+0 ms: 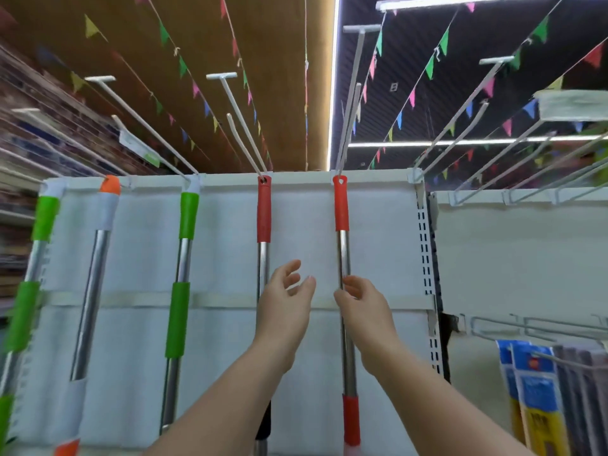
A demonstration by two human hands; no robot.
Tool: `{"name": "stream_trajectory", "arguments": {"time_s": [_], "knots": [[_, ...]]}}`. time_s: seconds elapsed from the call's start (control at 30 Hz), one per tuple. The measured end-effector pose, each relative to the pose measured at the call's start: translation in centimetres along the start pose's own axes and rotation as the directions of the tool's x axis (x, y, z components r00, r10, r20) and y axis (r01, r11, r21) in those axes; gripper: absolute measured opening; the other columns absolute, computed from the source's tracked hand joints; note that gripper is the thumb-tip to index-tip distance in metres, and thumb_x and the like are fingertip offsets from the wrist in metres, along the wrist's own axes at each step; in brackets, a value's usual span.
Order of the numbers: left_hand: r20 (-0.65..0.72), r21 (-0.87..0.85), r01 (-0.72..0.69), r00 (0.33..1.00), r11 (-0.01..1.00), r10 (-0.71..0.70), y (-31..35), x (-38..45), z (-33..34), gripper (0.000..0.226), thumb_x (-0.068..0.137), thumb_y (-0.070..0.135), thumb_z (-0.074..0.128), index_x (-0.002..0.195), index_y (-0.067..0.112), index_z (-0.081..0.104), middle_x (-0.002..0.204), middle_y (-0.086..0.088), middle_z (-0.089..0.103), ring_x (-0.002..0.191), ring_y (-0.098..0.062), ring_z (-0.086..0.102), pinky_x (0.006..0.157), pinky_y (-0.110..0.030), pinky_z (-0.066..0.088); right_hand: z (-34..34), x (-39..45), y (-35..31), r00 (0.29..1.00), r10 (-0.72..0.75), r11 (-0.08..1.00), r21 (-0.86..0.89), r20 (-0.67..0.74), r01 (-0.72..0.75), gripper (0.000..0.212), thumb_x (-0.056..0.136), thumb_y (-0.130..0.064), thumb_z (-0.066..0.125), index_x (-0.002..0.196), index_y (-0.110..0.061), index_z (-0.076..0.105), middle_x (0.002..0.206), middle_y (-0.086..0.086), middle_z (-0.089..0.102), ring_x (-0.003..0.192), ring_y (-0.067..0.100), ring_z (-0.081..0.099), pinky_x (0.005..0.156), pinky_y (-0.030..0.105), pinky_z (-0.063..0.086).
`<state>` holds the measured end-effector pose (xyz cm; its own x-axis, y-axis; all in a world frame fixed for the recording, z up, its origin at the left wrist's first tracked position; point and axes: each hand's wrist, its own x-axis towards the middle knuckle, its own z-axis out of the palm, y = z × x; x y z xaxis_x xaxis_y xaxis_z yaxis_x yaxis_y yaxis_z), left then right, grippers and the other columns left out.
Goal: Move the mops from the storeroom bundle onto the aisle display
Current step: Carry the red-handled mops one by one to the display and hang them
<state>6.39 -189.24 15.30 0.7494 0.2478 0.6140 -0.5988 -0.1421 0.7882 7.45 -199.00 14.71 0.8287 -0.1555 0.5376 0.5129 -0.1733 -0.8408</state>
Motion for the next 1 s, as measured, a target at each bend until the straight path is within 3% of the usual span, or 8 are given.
{"name": "stream_trajectory", "arguments": {"time_s": [0.2,0.4,0.5,0.57,0.63,0.73,0.83,1.0], "knots": [[-0.100,0.040,0.044,0.994,0.998,-0.040,0.1,-4.1,-3.7,0.033,0.094,0.024,0.049,0.126,0.028,0.048,0.116,0.007,0.050,0.107,-0.011,0.050,0.089,-0.027,0.041,1.4,-3.8,-0.7,0.987,-0.029,0.999,0.043,0.159,0.022,0.037,0.093,-0.017,0.047,0.131,-0.021,0.046,0.132,-0.004,0.050,0.110,0.008,0.043,0.088,0.023,0.034],[-0.259,0.074,0.156,0.957,0.985,-0.132,-0.9,-8.2,-10.1,0.026,0.092,0.018,0.052,0.117,0.027,0.051,0.118,0.000,0.053,0.104,-0.014,0.052,0.096,-0.033,0.044,4.8,-9.0,-1.0,0.949,-0.017,0.979,0.197,0.314,-0.048,0.036,0.092,-0.016,0.050,0.127,-0.022,0.049,0.115,-0.008,0.049,0.123,0.012,0.045,0.096,0.024,0.036],[-0.323,0.049,0.193,0.932,0.980,-0.168,-0.7,-9.8,-13.9,0.026,0.093,0.017,0.051,0.117,0.027,0.052,0.120,-0.002,0.052,0.105,-0.016,0.052,0.091,-0.033,0.047,7.1,-11.4,-1.5,0.928,-0.011,0.971,0.227,0.372,-0.079,0.034,0.092,-0.015,0.051,0.125,-0.023,0.050,0.114,-0.011,0.048,0.124,0.011,0.043,0.094,0.023,0.033],[-0.351,0.052,0.206,0.920,0.977,-0.175,-0.4,-10.8,-16.5,0.023,0.093,0.018,0.051,0.112,0.032,0.051,0.121,-0.001,0.052,0.107,-0.017,0.052,0.098,-0.038,0.044,8.8,-13.0,-1.7,0.916,-0.017,0.967,0.238,0.401,-0.086,0.035,0.091,-0.016,0.052,0.126,-0.023,0.051,0.115,-0.011,0.048,0.125,0.011,0.043,0.093,0.023,0.032],[-0.377,0.066,0.205,0.911,0.977,-0.166,0.0,-12.0,-19.6,0.023,0.093,0.019,0.051,0.110,0.033,0.050,0.121,0.000,0.053,0.107,-0.017,0.052,0.100,-0.039,0.043,11.2,-15.0,-2.0,0.901,-0.004,0.963,0.243,0.433,-0.112,0.036,0.091,-0.016,0.052,0.126,-0.022,0.051,0.116,-0.010,0.048,0.126,0.011,0.043,0.094,0.023,0.032],[-0.406,0.105,0.195,0.904,0.975,-0.137,0.9,-14.0,-25.1,0.022,0.094,0.020,0.050,0.112,0.031,0.050,0.117,0.002,0.053,0.105,-0.014,0.052,0.090,-0.033,0.047,16.0,-18.6,-2.6,0.882,0.028,0.950,0.262,0.471,-0.170,0.033,0.091,-0.018,0.052,0.124,-0.024,0.051,0.118,-0.009,0.049,0.123,0.012,0.044,0.093,0.026,0.034],[-0.430,0.154,0.232,0.891,0.960,-0.147,1.8,-15.9,-31.3,0.023,0.094,0.021,0.050,0.115,0.031,0.050,0.113,0.006,0.053,0.106,-0.013,0.052,0.100,-0.037,0.044,22.2,-22.8,-3.8,0.862,0.063,0.933,0.278,0.502,-0.230,0.032,0.091,-0.018,0.054,0.123,-0.019,0.053,0.118,-0.003,0.053,0.117,0.014,0.047,0.090,0.027,0.036],[-0.510,0.192,0.306,0.843,0.933,-0.171,2.2,-18.8,-42.2,0.021,0.094,0.019,0.050,0.113,0.027,0.051,0.100,0.010,0.053,0.104,-0.017,0.053,0.102,-0.038,0.043,32.3,-30.2,-6.5,0.787,0.088,0.897,0.296,0.611,-0.329,0.032,0.090,-0.014,0.056,0.122,-0.014,0.055,0.109,-0.001,0.056,0.104,0.013,0.050,0.087,0.024,0.036]]}}
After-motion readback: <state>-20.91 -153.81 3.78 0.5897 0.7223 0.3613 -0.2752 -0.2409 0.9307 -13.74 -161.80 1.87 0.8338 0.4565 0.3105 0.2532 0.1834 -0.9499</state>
